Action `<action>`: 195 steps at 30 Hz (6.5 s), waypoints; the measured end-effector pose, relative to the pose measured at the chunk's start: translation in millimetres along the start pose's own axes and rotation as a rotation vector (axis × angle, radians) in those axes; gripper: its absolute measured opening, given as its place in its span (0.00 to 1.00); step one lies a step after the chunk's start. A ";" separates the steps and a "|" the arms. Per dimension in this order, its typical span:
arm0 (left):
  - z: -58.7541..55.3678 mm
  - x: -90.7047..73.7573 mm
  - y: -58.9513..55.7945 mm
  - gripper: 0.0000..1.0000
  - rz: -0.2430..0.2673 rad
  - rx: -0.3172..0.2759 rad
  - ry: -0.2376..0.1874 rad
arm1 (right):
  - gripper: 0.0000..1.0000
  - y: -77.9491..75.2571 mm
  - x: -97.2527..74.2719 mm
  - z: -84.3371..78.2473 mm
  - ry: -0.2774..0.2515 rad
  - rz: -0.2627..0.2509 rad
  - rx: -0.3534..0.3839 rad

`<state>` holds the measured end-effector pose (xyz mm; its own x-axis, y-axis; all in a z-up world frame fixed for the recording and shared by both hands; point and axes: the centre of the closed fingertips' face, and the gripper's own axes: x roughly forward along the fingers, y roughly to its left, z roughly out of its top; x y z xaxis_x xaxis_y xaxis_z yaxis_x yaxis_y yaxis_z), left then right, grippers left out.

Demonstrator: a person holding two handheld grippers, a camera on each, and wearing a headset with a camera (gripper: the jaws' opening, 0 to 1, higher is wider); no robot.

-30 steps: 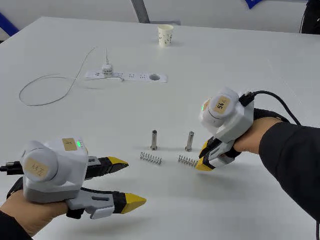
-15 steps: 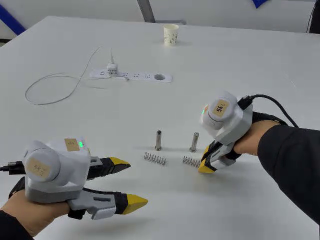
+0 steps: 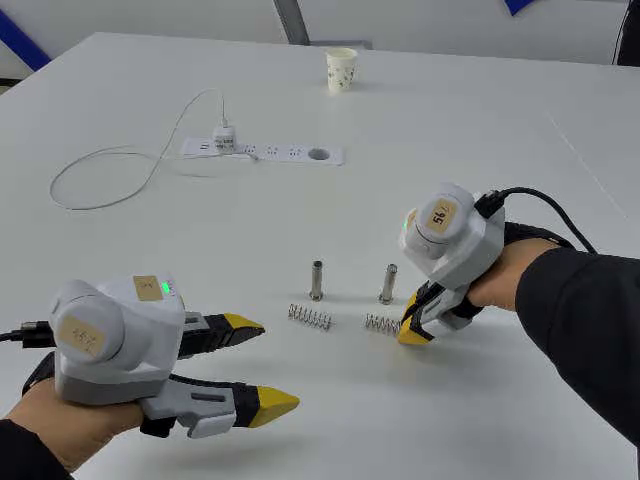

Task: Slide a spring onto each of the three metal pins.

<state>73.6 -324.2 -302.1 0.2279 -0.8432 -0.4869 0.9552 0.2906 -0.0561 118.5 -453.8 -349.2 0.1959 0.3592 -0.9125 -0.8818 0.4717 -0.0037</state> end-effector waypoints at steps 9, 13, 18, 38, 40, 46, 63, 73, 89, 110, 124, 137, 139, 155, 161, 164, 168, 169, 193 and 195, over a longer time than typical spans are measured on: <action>8.3 11.9 -6.1 0.52 -0.031 0.025 -0.005 | 0.11 17.0 -14.8 2.6 0.004 0.021 -0.055; 13.2 17.7 -8.3 0.51 -0.046 0.040 -0.007 | 0.11 26.6 -23.1 7.0 -0.004 0.035 -0.078; 17.8 23.9 -11.9 0.50 -0.064 0.059 -0.006 | 0.11 38.3 -30.0 11.4 -0.016 0.056 -0.093; 35.7 38.9 -29.3 0.38 -0.127 0.130 -0.029 | 0.11 75.6 -46.2 38.3 -0.032 0.104 -0.230; 36.6 39.1 -31.3 0.35 -0.134 0.137 -0.033 | 0.11 78.3 -46.5 40.1 -0.033 0.107 -0.243; 38.6 38.9 -36.1 0.26 -0.151 0.150 -0.045 | 0.11 82.8 -47.7 42.3 -0.030 0.113 -0.268; 41.8 38.4 -41.7 0.12 -0.166 0.172 -0.060 | 0.11 91.2 -48.6 42.1 -0.029 0.128 -0.309; 43.9 37.0 -44.8 0.10 -0.183 0.170 -0.071 | 0.12 92.9 -50.8 41.5 -0.038 0.133 -0.310; 50.6 33.7 -48.7 0.10 -0.208 0.150 -0.104 | 0.13 93.0 -48.1 39.0 -0.041 0.146 -0.293; 50.8 35.2 -43.4 0.10 -0.194 0.120 -0.106 | 0.12 88.5 -66.1 53.5 -0.110 0.139 -0.264; 46.8 36.8 -43.5 0.10 -0.192 0.123 -0.093 | 0.12 99.6 -74.4 72.4 -0.144 0.148 -0.294; 44.7 39.7 -45.5 0.10 -0.193 0.125 -0.083 | 0.12 106.0 -73.3 82.5 -0.137 0.152 -0.340; 44.5 39.6 -45.3 0.10 -0.191 0.124 -0.083 | 0.12 105.7 -73.3 82.0 -0.135 0.151 -0.341; 42.3 34.2 -39.0 0.24 -0.170 0.096 -0.076 | 0.12 94.3 -78.6 79.7 -0.121 0.125 -0.333; 38.2 26.2 -25.7 0.32 -0.126 0.074 -0.078 | 0.12 83.6 -83.0 74.7 -0.108 0.106 -0.323; 35.6 21.9 -20.4 0.34 -0.106 0.060 -0.082 | 0.12 78.2 -85.4 72.1 -0.104 0.095 -0.315; 31.2 17.2 -15.0 0.39 -0.079 0.037 -0.086 | 0.12 70.6 -88.5 67.5 -0.096 0.084 -0.302; 30.2 16.5 -14.1 0.40 -0.075 0.035 -0.085 | 0.12 69.2 -89.1 66.7 -0.096 0.082 -0.298; 14.7 -0.6 -1.3 0.54 0.000 -0.022 -0.085 | 0.12 -1.8 -100.2 57.7 -0.038 -0.049 -0.219; 13.9 -0.6 -1.1 0.54 0.002 -0.025 -0.083 | 0.12 -9.5 -99.1 59.3 -0.038 -0.069 -0.208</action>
<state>75.1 -330.3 -289.6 0.2456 -0.8771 -0.4127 0.9500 0.3025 -0.0776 132.9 -446.0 -234.5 0.2712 0.3637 -0.8912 -0.9346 0.3209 -0.1534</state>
